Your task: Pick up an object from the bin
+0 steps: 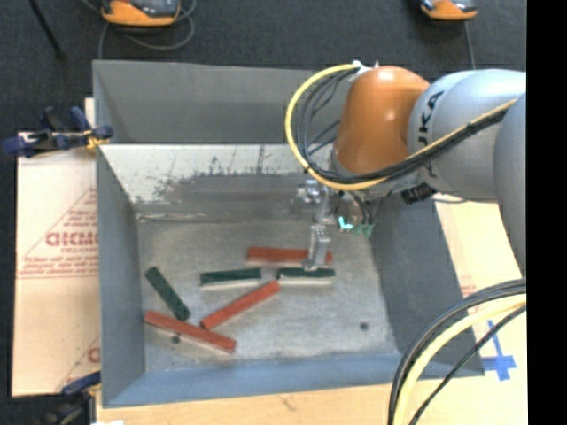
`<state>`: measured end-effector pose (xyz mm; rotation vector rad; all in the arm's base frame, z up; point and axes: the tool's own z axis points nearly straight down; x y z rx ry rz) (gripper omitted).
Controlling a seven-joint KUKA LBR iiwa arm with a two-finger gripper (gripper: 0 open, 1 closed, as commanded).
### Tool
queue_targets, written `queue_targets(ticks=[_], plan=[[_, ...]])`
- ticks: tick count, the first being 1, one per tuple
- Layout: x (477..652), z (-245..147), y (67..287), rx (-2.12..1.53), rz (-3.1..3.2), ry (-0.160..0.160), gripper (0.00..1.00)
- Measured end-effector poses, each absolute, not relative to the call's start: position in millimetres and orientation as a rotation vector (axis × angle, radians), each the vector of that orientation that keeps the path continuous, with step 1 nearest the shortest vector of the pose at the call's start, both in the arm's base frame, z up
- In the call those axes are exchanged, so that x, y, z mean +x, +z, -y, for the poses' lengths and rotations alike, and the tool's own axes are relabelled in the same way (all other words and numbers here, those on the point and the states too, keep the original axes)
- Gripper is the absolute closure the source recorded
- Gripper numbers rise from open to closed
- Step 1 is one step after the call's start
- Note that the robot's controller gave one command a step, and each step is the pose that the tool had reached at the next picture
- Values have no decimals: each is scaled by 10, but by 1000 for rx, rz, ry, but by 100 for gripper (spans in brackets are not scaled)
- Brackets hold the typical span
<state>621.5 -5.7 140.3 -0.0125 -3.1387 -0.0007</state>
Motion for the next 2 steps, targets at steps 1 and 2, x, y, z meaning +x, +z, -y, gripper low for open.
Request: queue_targets(ticks=[1, 2], plan=[[6495, -104, 691, 228, 3133, 0, 0], [6508, -100, 722, 225, 3139, 0, 100]])
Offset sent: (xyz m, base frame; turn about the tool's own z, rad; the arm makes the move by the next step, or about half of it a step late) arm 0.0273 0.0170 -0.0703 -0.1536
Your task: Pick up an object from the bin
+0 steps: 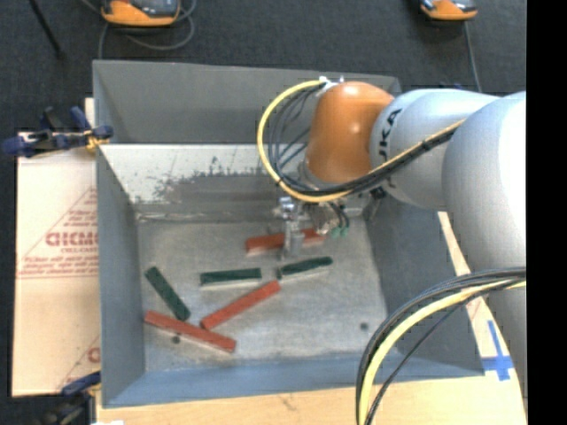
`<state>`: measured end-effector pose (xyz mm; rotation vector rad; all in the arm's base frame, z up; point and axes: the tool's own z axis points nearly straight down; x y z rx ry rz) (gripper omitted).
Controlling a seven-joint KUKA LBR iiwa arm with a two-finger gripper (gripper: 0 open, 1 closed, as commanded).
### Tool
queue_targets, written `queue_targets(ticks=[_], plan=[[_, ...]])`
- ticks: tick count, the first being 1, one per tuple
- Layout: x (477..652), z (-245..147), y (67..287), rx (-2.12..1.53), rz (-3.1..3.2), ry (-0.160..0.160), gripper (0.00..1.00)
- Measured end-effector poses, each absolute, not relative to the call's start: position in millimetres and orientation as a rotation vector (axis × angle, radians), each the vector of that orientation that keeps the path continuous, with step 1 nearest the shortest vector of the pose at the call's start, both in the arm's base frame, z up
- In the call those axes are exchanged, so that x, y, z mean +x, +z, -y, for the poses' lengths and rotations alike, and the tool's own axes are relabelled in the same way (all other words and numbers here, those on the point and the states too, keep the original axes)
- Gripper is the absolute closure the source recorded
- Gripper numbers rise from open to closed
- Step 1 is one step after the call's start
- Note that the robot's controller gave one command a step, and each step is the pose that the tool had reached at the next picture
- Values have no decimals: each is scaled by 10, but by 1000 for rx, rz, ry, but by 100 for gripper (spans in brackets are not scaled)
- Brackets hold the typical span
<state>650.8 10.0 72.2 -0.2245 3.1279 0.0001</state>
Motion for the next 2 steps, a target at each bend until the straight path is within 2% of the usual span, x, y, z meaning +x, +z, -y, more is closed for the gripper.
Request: queue_targets(ticks=[1, 2], plan=[[6359, 39, 1932, -147, -3126, -1, 100], [6196, -93, 2256, -374, -3111, -2, 100]])
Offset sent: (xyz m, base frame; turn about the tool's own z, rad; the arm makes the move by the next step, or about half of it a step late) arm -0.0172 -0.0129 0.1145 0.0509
